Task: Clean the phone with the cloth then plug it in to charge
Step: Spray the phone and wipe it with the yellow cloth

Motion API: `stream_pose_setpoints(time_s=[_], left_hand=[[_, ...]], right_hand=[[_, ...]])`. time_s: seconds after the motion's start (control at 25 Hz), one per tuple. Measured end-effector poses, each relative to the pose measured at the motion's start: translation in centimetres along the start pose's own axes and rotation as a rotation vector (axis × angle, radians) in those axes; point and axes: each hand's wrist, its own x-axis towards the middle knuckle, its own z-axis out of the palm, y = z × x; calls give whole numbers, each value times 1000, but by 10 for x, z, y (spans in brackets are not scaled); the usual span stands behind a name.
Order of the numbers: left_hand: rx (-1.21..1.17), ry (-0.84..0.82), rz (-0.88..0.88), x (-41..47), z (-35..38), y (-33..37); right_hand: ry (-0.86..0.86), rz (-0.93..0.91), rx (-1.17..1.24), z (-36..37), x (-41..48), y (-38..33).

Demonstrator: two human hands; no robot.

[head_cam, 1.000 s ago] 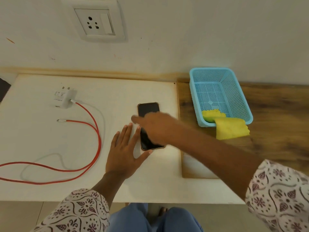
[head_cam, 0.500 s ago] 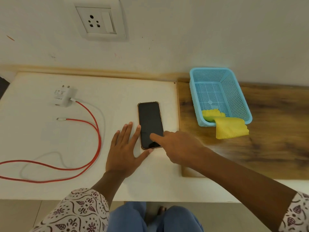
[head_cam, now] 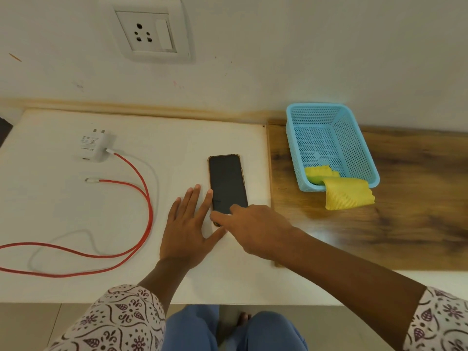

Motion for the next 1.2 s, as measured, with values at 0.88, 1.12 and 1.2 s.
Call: stream_pose_setpoints(time_s=[0.88,1.12,1.2], left_hand=[[-1,32,15,1,-1,1],[23,29,-12,1,0,0],[28,27,-18,1,1,0]], right_hand=[[101,10,-113,-12,31,18],[267,175,-150,-47,74,52],[218,212,-170,-49,80,59]])
